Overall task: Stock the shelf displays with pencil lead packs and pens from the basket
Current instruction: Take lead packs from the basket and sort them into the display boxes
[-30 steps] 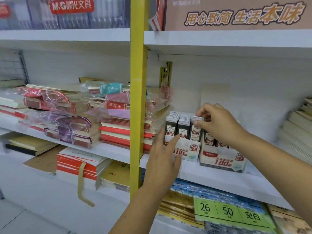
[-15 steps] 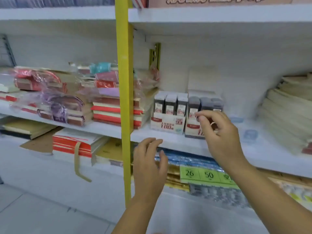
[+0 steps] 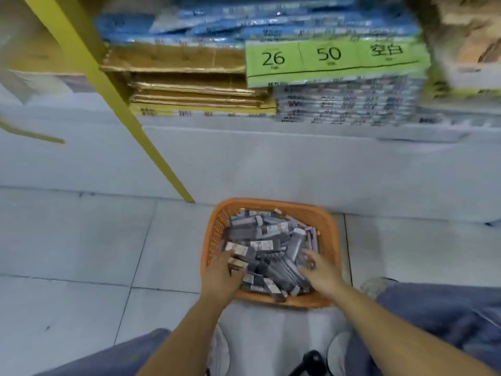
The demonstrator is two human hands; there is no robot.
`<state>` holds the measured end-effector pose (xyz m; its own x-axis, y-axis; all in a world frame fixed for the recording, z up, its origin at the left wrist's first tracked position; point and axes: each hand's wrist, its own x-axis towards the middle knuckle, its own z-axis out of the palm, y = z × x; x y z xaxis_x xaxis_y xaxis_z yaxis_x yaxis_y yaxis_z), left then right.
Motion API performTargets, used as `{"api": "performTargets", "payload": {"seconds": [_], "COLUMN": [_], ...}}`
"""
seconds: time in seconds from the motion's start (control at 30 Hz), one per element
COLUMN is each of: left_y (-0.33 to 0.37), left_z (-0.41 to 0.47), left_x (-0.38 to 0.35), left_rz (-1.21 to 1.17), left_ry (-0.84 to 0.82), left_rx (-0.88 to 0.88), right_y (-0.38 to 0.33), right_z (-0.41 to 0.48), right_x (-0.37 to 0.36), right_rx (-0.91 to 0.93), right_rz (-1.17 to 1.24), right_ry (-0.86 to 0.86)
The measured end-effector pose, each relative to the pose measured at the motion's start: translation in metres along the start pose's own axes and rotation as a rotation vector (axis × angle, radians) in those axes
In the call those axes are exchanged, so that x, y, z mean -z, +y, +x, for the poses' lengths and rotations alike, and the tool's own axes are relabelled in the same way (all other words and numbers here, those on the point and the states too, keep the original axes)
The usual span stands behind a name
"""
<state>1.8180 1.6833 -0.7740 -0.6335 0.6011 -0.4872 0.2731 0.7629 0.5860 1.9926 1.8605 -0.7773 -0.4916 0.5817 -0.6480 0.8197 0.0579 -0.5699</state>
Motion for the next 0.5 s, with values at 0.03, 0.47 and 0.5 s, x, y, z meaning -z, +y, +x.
{"api": "performTargets", "payload": {"seconds": [0.03,0.47,0.5], "left_y": [-0.005,-0.01,-0.007], "left_z": [0.003,0.065,0.068], "left_x": [-0.004,-0.007,-0.006], "left_rz": [0.023,0.395,0.442], "left_ry": [-0.008,-0.263,-0.274], "left_rx": [-0.007,-0.083,-0.082], "right_y": [0.002,-0.016,-0.018], "right_z": [0.003,0.037,0.037], "right_x": [0.0,-0.026,-0.025], "right_rx": [-0.026,-0.06,-0.06], "right_rz": [0.005,-0.258,-0.283], "right_ry": [-0.026,-0.245,-0.255]}}
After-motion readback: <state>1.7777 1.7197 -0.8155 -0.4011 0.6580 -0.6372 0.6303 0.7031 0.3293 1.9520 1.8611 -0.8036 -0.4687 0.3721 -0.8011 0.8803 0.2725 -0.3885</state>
